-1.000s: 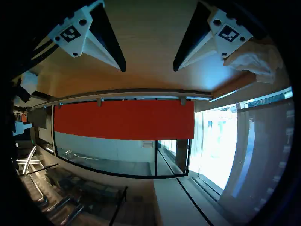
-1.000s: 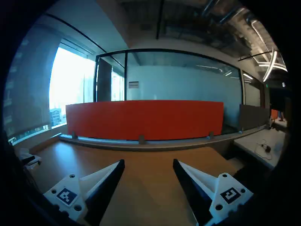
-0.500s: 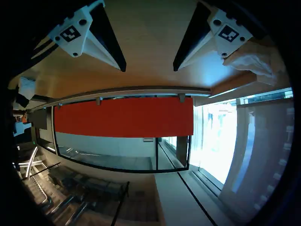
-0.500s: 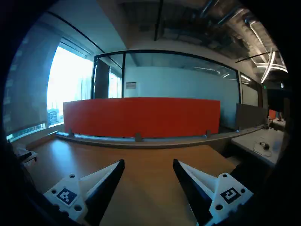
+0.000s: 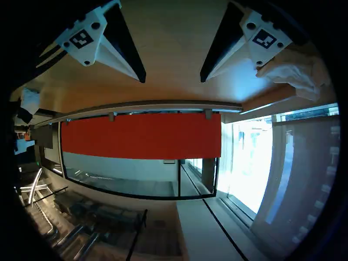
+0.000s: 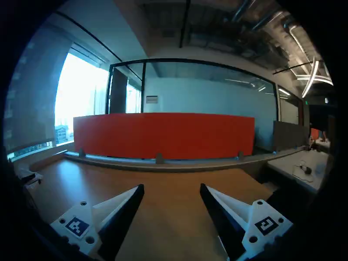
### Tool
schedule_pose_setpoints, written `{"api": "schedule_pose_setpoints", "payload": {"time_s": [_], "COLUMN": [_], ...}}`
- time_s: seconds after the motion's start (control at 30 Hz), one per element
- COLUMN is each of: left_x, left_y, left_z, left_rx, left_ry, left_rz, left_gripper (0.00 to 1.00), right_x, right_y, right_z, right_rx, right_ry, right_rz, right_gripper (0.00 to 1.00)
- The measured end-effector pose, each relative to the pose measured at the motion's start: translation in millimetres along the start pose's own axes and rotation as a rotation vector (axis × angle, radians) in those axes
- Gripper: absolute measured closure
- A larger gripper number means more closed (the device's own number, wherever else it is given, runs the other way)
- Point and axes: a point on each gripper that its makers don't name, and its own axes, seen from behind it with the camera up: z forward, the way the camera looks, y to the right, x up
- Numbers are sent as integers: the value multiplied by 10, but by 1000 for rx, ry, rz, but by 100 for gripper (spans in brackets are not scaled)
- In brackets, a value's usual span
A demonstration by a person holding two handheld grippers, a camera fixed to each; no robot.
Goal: Fold towel
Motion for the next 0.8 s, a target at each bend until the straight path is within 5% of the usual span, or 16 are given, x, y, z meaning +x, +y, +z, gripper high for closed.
{"api": "schedule_pose_setpoints", "payload": {"time_s": [0.3,0.8], "left_x": [-29,-56], "left_y": [10,2], "left_z": [8,10], "left_rx": [1,1], "left_ry": [0,1], "left_rz": [0,1], "left_gripper": [8,7], "right_x": [-129,-695], "right_y": [160,312], "right_z": [18,5], "right_rx": [-19,-8], "right_ry": [15,61], "right_rz": [-25,51], "right_gripper": [0,0]}}
